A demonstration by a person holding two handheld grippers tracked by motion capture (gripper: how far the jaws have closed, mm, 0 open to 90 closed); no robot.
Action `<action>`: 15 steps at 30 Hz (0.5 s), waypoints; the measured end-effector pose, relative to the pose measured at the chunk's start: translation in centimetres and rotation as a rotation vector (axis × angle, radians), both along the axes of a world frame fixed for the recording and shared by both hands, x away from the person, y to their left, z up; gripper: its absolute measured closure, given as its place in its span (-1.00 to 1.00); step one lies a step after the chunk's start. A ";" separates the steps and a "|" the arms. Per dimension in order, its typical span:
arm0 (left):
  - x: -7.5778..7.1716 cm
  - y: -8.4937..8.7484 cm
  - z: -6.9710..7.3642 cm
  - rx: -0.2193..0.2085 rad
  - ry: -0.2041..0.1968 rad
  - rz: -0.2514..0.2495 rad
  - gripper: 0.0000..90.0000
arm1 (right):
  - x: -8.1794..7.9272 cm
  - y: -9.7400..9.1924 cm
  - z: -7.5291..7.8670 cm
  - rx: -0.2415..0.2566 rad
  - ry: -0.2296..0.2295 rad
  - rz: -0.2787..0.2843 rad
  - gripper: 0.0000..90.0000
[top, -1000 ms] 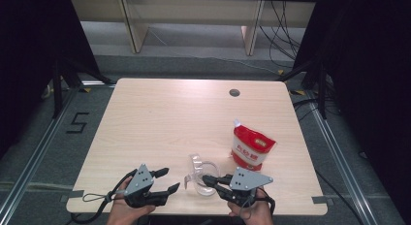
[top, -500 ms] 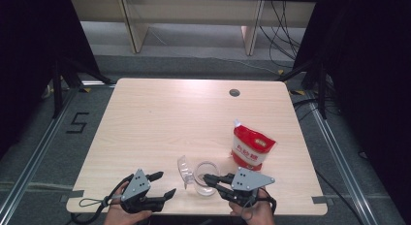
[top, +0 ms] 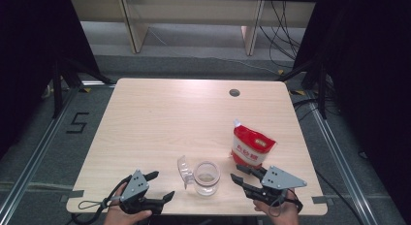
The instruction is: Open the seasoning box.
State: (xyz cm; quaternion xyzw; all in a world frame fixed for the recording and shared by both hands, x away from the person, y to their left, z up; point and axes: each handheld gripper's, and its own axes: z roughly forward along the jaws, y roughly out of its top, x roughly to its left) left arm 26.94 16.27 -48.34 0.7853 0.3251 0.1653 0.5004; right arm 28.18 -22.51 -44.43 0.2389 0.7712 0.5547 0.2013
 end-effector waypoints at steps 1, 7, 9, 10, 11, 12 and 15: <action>0.0 0.0 0.0 0.003 0.003 -0.002 -0.64 | 0.2 -0.3 -0.1 0.003 -0.024 0.006 0.33; 0.1 -0.2 -0.2 0.020 0.009 -0.011 -0.64 | -0.2 -2.8 -0.6 -0.020 -0.014 -0.075 0.22; 0.1 -0.2 -0.2 0.019 0.010 -0.006 -0.64 | -0.3 -3.1 -0.8 -0.008 -0.002 -0.089 0.20; 0.1 -0.2 -0.2 0.020 0.010 -0.006 -0.64 | -0.3 -3.8 -1.0 -0.006 0.018 -0.116 0.17; 0.3 -0.2 -0.3 0.006 0.010 -0.008 -0.64 | -0.1 -4.1 -1.0 -0.010 0.014 -0.127 0.12; 0.3 -0.2 -0.3 0.006 0.010 -0.008 -0.64 | -0.1 -4.1 -1.0 -0.010 0.014 -0.127 0.12; 0.3 -0.3 -0.3 0.001 0.009 -0.003 -0.64 | 0.1 -4.6 -1.4 0.008 0.022 -0.147 0.00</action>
